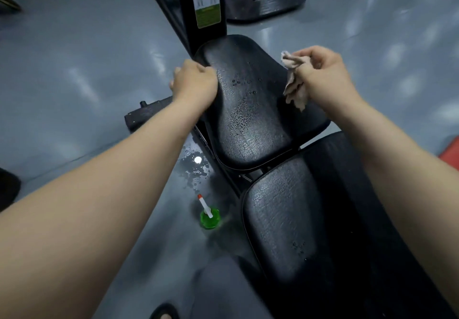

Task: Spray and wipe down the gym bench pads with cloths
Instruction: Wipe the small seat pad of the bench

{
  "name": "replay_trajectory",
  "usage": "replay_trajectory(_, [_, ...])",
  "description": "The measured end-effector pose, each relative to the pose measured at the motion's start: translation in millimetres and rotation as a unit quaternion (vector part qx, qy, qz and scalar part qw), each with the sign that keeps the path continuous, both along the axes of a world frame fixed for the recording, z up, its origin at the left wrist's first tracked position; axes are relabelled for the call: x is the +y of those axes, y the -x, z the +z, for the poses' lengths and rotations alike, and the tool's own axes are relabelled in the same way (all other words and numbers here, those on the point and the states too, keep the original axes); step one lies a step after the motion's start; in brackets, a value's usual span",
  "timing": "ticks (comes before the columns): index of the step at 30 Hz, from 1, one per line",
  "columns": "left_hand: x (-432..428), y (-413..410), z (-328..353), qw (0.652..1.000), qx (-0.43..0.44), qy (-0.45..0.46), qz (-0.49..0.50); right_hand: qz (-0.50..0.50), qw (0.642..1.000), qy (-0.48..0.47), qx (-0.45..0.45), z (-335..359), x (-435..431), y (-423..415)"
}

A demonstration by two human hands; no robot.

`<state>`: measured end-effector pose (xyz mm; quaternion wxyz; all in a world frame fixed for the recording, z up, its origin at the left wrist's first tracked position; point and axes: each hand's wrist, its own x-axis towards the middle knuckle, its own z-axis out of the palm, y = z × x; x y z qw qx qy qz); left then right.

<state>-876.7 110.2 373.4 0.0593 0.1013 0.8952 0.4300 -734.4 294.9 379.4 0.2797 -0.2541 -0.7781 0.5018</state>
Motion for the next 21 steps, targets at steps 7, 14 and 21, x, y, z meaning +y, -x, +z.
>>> replay_trajectory(7, [20, -8, -45, 0.993, -0.086, 0.022, 0.071, 0.051, 0.940, -0.285, -0.181, -28, 27, 10])
replay_trajectory(14, [32, -2, -60, 0.991, -0.062, -0.002, 0.120, 0.056, 0.945, -0.269, -0.175, -42, 39, 46])
replay_trajectory(21, [33, 1, -66, 0.991, -0.026, 0.004, 0.131, 0.107, 0.919, -0.303, -0.228, -18, 42, 107])
